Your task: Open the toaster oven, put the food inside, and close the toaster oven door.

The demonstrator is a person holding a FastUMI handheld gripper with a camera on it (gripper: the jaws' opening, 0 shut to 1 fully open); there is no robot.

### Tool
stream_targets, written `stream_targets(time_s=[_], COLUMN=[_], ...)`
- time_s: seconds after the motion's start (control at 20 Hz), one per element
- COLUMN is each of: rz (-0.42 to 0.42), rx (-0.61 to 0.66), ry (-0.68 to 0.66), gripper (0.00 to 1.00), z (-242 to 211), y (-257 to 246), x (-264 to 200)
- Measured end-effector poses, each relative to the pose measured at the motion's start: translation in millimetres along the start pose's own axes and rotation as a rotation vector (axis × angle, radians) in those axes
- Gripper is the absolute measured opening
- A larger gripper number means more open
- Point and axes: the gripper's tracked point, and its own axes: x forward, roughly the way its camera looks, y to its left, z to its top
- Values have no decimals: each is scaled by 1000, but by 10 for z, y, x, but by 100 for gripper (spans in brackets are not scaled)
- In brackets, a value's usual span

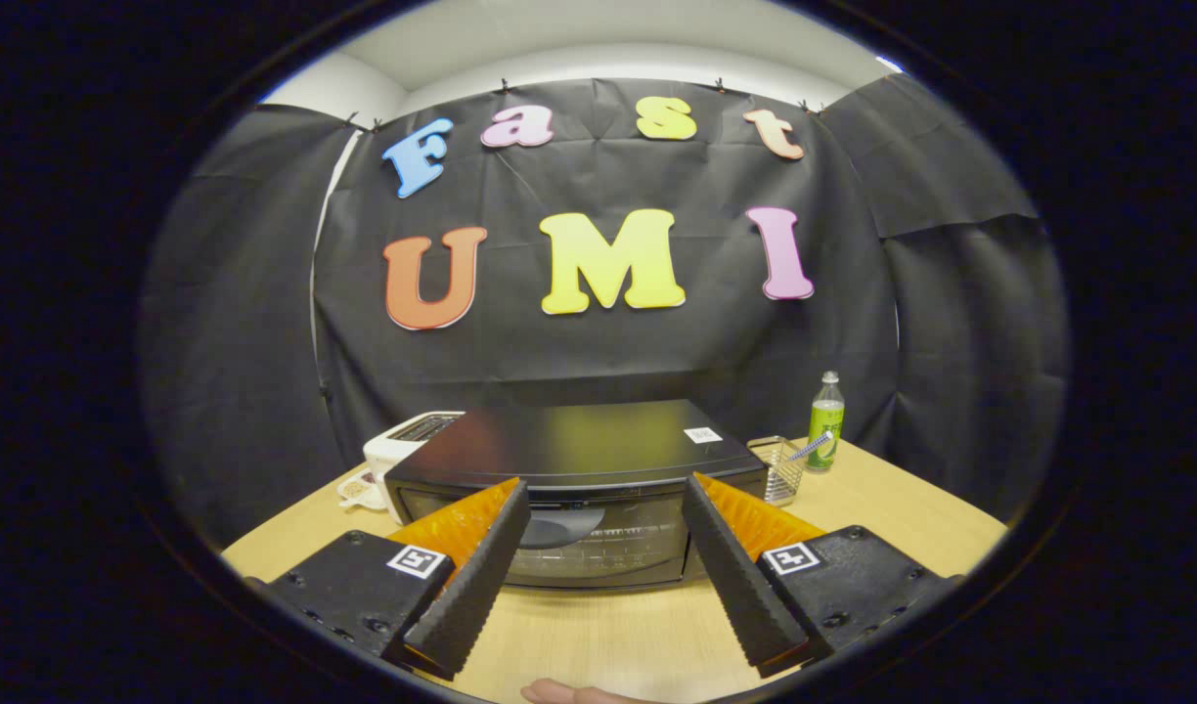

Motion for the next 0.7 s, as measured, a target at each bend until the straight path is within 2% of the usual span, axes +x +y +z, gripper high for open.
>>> stream_targets(time_s=[0.2, 0.35, 0.45, 0.6, 0.7], rz=[31, 44, 67, 18, 19], rx=[14, 43, 33, -15, 22], ry=[68, 60, 109, 80, 83], gripper=[100, 100, 100, 100, 100], z=[-281, -223, -318, -287, -327], y=[85, 234, 406, 379, 402], x=[338, 472, 517, 527, 561])
